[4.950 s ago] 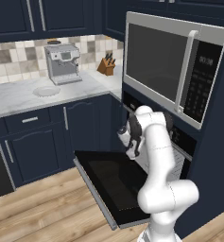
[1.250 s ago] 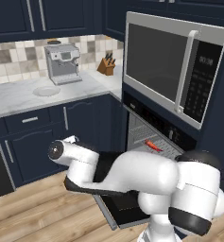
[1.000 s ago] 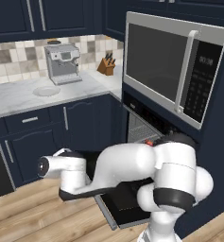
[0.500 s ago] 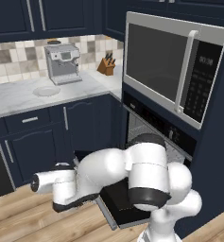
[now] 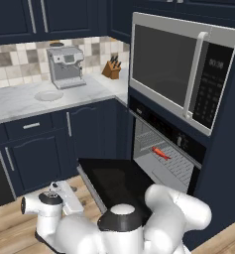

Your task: Place the fish on the rack of the oven, and slide the rack back inside. Close the oven door.

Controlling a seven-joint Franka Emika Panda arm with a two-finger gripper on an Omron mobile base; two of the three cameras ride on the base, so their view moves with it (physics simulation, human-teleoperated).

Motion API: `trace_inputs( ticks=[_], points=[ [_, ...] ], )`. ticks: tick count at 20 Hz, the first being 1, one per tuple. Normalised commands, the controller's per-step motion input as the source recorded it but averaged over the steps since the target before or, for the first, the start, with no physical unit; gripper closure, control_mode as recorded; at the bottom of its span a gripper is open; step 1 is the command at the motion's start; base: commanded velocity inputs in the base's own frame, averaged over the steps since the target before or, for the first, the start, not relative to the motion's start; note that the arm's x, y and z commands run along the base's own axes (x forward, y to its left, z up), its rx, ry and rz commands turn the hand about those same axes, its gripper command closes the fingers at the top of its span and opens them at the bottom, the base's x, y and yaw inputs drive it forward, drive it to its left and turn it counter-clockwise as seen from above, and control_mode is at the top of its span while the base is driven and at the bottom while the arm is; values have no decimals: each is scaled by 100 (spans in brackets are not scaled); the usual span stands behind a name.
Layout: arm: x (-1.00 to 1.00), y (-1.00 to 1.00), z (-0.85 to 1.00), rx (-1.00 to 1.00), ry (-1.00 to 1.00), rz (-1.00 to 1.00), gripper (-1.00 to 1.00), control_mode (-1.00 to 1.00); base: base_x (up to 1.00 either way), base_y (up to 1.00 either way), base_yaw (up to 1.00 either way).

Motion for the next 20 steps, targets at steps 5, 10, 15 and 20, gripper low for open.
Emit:
trace_inputs(
  ticks=[5, 10, 15, 20],
  points=[
    [3, -35, -27, 0, 15, 0, -100, -100, 0, 0, 0],
    [26, -43, -52, -1, 27, 2, -100, -100, 0, 0, 0],
    [26, -2, -79, -12, 2, 0, -100, -100, 0, 0, 0],
    [27, 7, -86, -15, -14, -2, -100, -100, 0, 0, 0]
  ],
)
